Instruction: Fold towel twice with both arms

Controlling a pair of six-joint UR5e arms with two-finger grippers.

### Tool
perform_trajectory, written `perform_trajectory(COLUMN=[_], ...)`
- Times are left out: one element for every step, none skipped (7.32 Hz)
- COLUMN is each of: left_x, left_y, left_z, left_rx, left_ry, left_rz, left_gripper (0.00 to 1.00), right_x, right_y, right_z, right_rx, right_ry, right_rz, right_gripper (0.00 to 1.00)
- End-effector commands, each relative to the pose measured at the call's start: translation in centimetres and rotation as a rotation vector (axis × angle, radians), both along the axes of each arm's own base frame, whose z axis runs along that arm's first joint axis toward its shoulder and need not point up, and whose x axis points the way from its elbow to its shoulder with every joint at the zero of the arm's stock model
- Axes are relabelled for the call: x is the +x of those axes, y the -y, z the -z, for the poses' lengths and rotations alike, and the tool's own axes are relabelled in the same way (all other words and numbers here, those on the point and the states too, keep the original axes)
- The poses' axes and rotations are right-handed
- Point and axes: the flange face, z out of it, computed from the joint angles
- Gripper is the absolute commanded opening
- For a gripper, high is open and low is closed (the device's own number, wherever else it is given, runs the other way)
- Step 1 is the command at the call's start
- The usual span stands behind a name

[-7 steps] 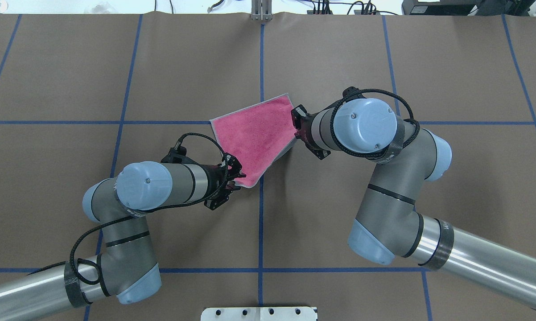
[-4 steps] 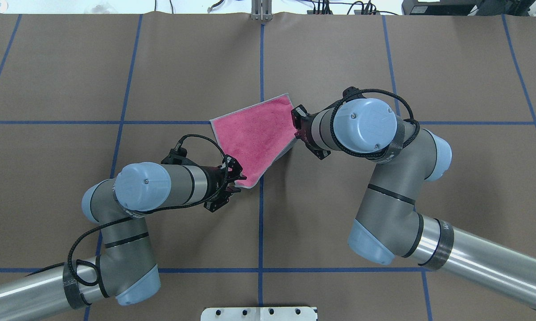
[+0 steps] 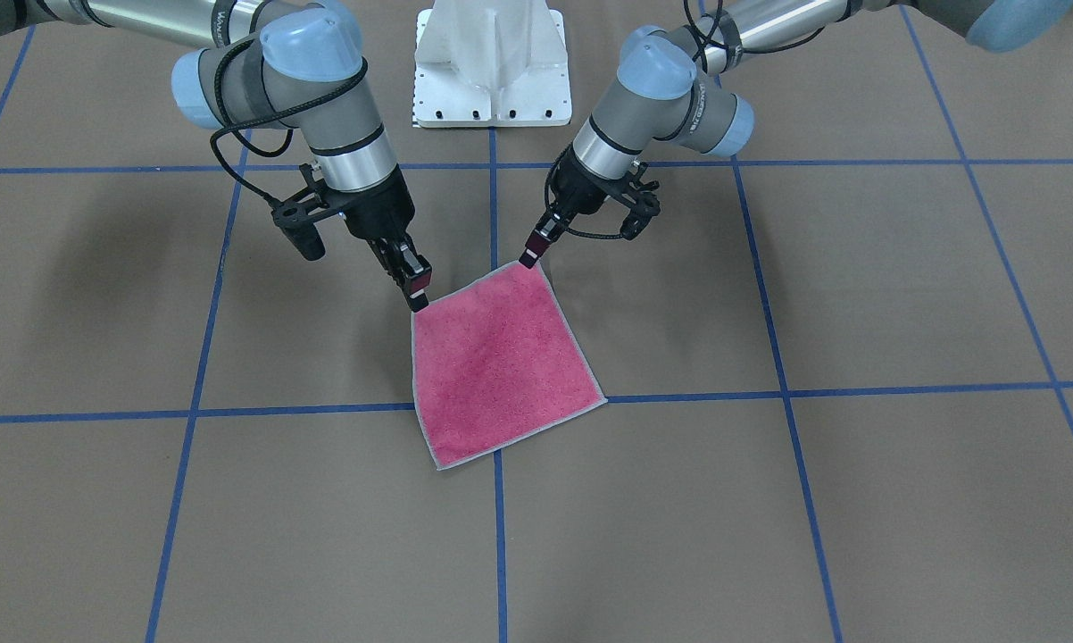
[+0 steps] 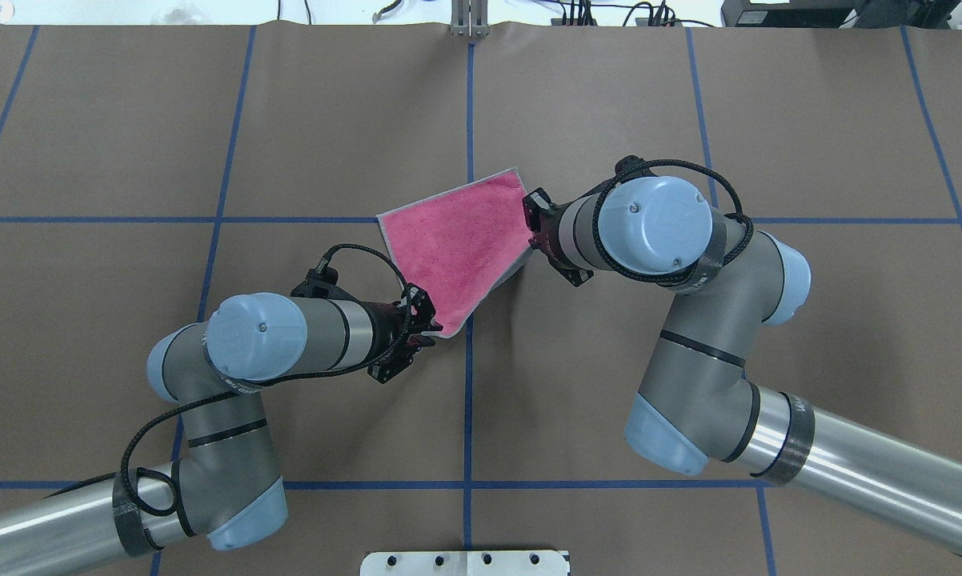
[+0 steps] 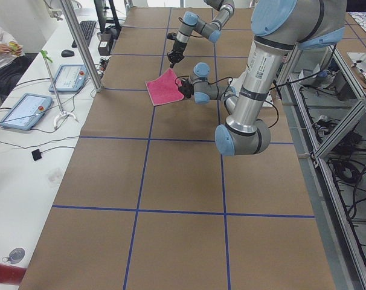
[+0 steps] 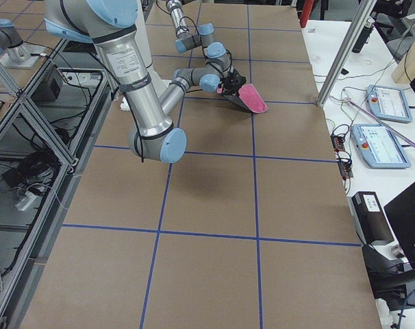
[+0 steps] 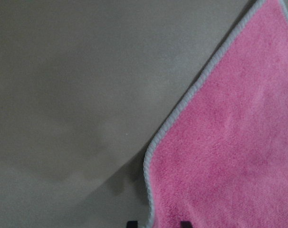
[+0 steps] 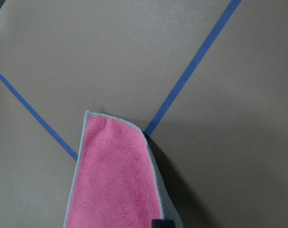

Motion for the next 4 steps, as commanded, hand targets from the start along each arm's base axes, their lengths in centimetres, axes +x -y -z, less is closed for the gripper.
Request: perform_trajectory(left_x=[-0.2, -0.6, -1.4, -1.7], left_y=[0.0, -0.1, -0.5, -0.9], left_z=[0.2, 0.1, -0.1, -0.5], left_rx=[0.008, 0.007, 0.009, 0.001], left_ry=[-0.004, -0.006, -0.008, -0.007], left_rz=[-0.001, 0.0, -0.002, -0.028], left_gripper=[0.22, 0.2, 0.14, 0.01], right_x=[0.0, 0.0, 0.0, 0.0], right_y=[0.0, 0.0, 0.0, 0.0], right_z=[0.0, -0.1, -0.2, -0.3], right_rx=[0.0, 0.0, -0.001, -0.003], right_ry=[0.001, -0.001, -0.002, -0.005], right_rz=[0.0, 0.0, 0.0, 0.0], right_gripper=[0.0, 0.0, 0.0, 0.0])
